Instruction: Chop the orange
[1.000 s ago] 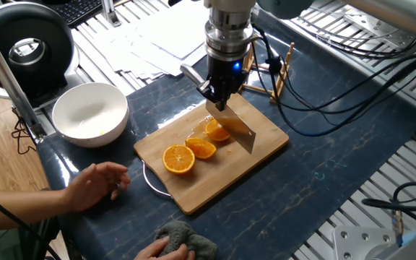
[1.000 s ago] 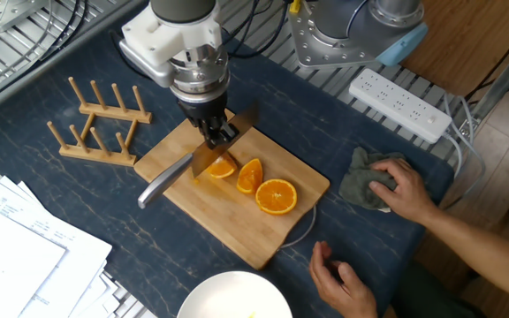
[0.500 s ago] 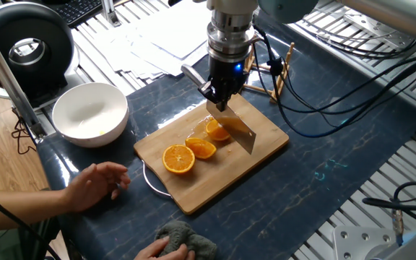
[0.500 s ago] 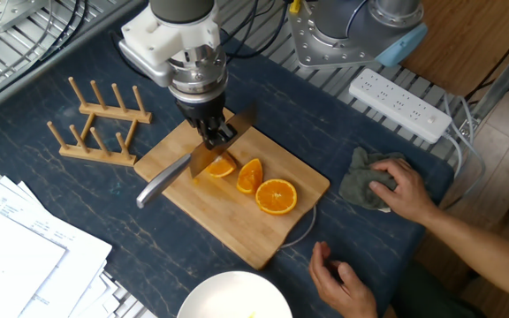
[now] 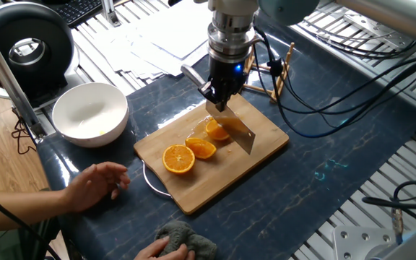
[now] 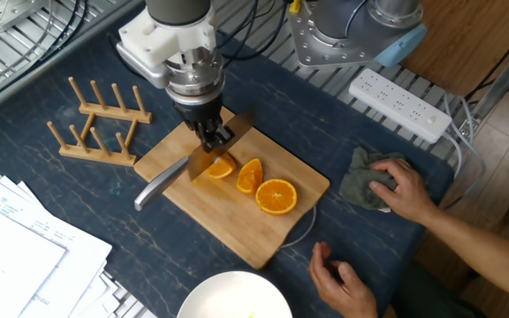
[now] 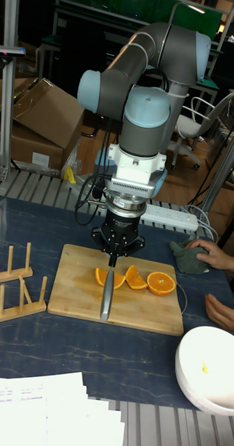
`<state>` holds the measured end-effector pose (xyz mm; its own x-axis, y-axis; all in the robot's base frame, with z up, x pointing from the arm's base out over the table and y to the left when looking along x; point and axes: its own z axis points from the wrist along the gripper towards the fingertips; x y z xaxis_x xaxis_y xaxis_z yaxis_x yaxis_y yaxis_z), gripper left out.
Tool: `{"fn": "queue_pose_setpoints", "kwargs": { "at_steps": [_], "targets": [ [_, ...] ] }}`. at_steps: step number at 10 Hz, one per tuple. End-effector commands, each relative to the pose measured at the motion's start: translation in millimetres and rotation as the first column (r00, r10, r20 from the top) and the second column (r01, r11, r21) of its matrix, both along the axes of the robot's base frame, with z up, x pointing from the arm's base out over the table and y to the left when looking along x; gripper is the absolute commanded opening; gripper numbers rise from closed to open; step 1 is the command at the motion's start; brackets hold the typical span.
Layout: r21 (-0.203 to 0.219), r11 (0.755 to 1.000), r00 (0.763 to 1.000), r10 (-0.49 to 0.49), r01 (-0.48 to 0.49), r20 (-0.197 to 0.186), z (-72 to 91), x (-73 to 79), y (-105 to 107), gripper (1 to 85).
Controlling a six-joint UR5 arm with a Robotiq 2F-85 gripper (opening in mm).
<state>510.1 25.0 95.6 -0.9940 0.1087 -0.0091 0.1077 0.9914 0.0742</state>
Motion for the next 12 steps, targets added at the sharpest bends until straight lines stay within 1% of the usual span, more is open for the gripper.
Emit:
{"fn": "queue_pose_setpoints", "kwargs": {
  "at_steps": [1, 6, 8, 10, 12],
  "targets": [
    [0.017, 1.0, 1.0, -0.001, 0.001, 0.008, -3.2, 2.6, -2, 1.3],
    [0.025, 1.0, 1.0, 0.002, -0.003, 0.024, -13.9, 7.4, 2, 1.3],
    [0.029, 0.999, 0.999, 0.013, -0.013, 0.029, -15.7, 7.6, 1, 1.3],
    [0.047, 0.999, 0.999, 0.019, -0.02, 0.039, -18.2, 8.3, 0, 1.3],
    [0.051, 0.998, 0.999, 0.021, -0.023, 0.046, -20.7, 9.6, -1, 1.3]
  ]
}}
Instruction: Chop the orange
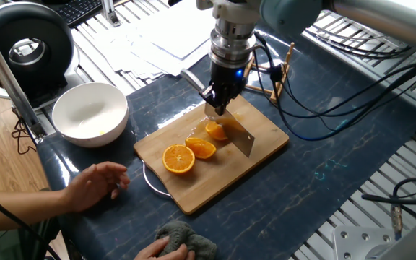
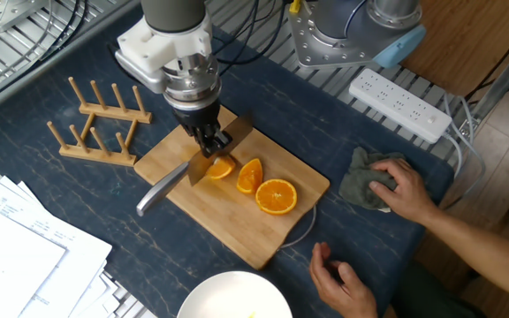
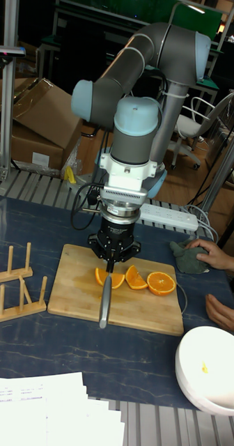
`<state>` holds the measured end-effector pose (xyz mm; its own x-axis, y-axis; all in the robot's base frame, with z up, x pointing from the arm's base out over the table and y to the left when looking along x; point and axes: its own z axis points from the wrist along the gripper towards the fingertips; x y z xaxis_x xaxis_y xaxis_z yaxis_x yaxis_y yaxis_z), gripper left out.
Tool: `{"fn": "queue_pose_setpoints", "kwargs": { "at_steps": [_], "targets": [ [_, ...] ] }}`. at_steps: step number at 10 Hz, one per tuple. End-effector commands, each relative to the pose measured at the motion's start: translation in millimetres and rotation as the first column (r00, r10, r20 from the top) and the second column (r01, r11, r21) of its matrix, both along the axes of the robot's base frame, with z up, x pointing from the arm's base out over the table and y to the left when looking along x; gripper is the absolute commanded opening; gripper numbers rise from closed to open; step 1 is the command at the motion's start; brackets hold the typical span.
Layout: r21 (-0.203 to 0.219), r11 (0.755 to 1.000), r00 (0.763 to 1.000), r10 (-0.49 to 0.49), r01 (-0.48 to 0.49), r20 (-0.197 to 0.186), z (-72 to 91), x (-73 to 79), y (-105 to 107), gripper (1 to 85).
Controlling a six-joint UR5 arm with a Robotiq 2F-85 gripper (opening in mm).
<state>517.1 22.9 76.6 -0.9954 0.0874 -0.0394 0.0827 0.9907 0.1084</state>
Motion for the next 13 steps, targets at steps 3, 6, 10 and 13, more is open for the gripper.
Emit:
{"fn": "queue_pose_setpoints", "kwargs": {
  "at_steps": [3, 6, 10, 13],
  "targets": [
    [0.018, 1.0, 0.999, 0.0, -0.001, 0.036, -10.3, 9.5, 0, 1.3],
    [0.04, 0.999, 0.999, 0.033, -0.035, 0.035, 5.1, 10.5, -12, 1.3],
    [0.026, 0.999, 0.995, 0.037, -0.04, 0.092, 2.5, 16.3, -9, 1.3],
    [0.022, 0.999, 0.994, 0.033, -0.036, 0.101, -7.4, 21.3, -8, 1.3]
  ]
}}
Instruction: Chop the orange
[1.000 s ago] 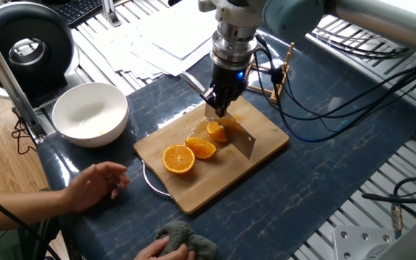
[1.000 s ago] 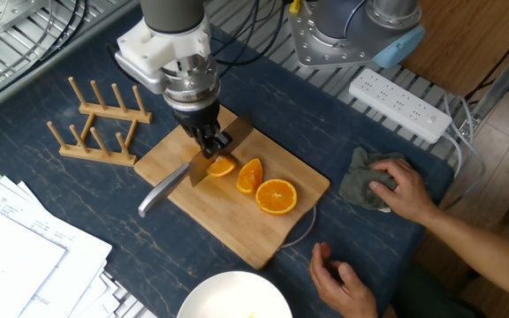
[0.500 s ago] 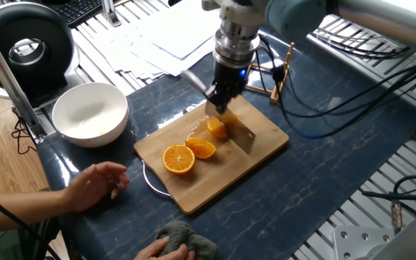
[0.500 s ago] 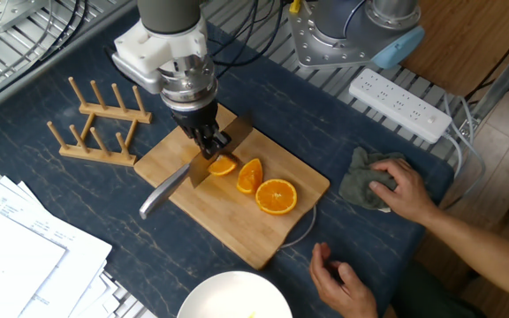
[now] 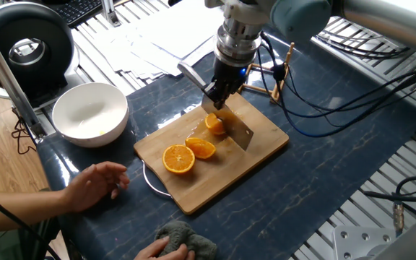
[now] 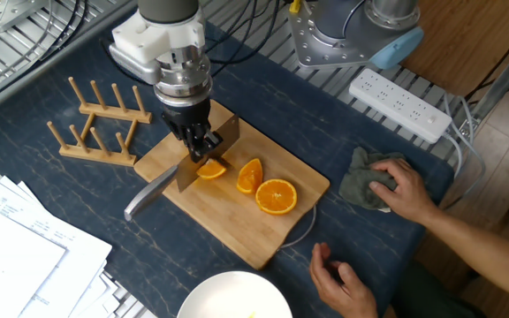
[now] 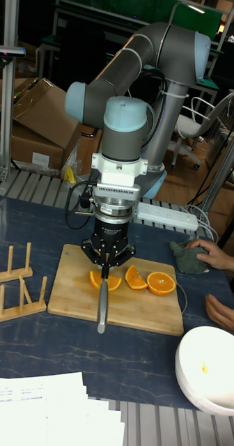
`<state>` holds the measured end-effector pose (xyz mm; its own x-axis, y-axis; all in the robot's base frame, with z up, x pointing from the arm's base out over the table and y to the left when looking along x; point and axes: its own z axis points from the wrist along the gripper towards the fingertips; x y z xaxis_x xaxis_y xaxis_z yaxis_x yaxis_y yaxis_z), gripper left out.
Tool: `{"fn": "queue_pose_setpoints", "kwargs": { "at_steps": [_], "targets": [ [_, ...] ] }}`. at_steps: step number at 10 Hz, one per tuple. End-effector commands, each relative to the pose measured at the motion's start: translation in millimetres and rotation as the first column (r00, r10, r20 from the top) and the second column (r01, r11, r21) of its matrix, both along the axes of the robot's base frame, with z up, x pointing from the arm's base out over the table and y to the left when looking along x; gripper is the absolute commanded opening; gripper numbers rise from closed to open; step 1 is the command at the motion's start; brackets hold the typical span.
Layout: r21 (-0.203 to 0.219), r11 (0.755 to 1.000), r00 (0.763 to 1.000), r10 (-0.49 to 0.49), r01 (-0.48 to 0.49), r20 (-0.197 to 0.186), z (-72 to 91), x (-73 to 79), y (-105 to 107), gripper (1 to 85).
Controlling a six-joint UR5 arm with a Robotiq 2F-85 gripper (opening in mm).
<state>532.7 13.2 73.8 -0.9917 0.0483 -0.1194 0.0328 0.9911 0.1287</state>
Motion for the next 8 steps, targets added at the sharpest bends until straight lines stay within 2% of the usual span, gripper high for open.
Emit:
{"fn": "queue_pose_setpoints", "kwargs": {
  "at_steps": [1, 3, 4, 5, 6, 8],
  "targets": [
    [0.005, 1.0, 1.0, -0.002, 0.002, 0.025, -8.8, 8.8, 0, 1.3],
    [0.01, 1.0, 1.0, 0.014, -0.014, 0.018, -1.9, 9.4, -6, 1.3],
    [0.03, 0.999, 1.0, 0.019, -0.019, 0.017, 5.2, 7.6, -5, 1.3],
    [0.029, 0.999, 1.0, 0.024, -0.024, 0.014, 10.0, 3.9, -6, 1.3],
    [0.023, 1.0, 1.0, 0.012, -0.012, 0.023, 7.8, 4.5, -3, 1.3],
    [0.007, 1.0, 1.0, 0.028, -0.028, 0.006, 8.7, 1.0, -8, 1.3]
  ]
}}
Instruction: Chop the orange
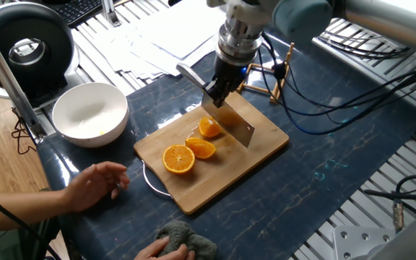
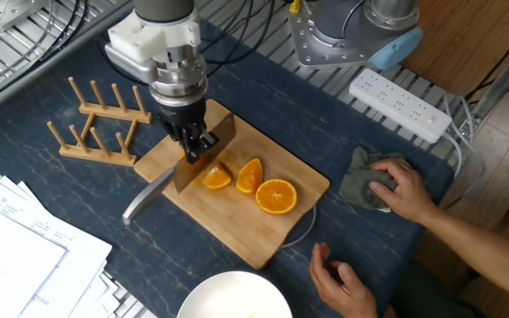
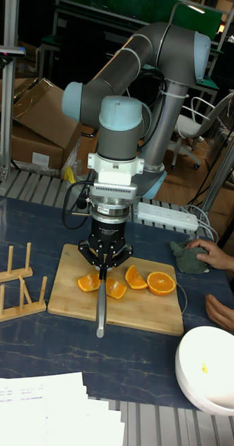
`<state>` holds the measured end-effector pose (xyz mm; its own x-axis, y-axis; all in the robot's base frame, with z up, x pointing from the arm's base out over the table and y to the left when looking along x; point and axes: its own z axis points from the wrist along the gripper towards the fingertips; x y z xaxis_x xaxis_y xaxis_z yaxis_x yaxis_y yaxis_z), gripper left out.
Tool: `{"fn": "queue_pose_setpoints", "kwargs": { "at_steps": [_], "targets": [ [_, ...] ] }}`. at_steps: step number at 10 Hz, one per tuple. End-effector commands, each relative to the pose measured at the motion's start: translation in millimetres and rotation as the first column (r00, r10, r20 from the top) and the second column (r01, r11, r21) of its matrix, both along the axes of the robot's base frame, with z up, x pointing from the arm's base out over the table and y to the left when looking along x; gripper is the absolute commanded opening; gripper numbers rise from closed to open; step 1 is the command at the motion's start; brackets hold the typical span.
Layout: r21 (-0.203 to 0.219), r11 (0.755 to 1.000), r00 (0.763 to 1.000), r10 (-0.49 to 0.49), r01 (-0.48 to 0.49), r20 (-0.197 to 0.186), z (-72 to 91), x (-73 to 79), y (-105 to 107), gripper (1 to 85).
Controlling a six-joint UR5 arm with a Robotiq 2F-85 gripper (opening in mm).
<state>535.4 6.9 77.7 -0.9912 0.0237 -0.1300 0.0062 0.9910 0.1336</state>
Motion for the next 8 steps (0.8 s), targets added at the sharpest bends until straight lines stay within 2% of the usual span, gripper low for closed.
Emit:
{"fn": "queue_pose_setpoints", "kwargs": {
  "at_steps": [1, 4, 5, 6, 7, 8],
  "targets": [
    [0.02, 1.0, 0.999, 0.005, -0.005, -0.033, 19.8, -8.5, 1, 1.3],
    [0.051, 0.999, 0.99, 0.002, 0.005, -0.142, 80.6, -23.9, 14, 1.3],
    [0.052, 0.999, 0.986, 0.014, -0.006, -0.164, 94.0, -27.0, 13, 1.3],
    [-0.008, 0.997, 0.984, 0.071, -0.073, -0.162, 96.1, -27.0, -9, 1.3],
    [-0.099, 0.981, 0.976, 0.148, -0.165, -0.159, 96.4, -26.8, -37, 1.3],
    [-0.217, 0.942, 0.96, 0.222, -0.256, -0.171, 100.2, -26.0, -70, 1.3]
  ]
}}
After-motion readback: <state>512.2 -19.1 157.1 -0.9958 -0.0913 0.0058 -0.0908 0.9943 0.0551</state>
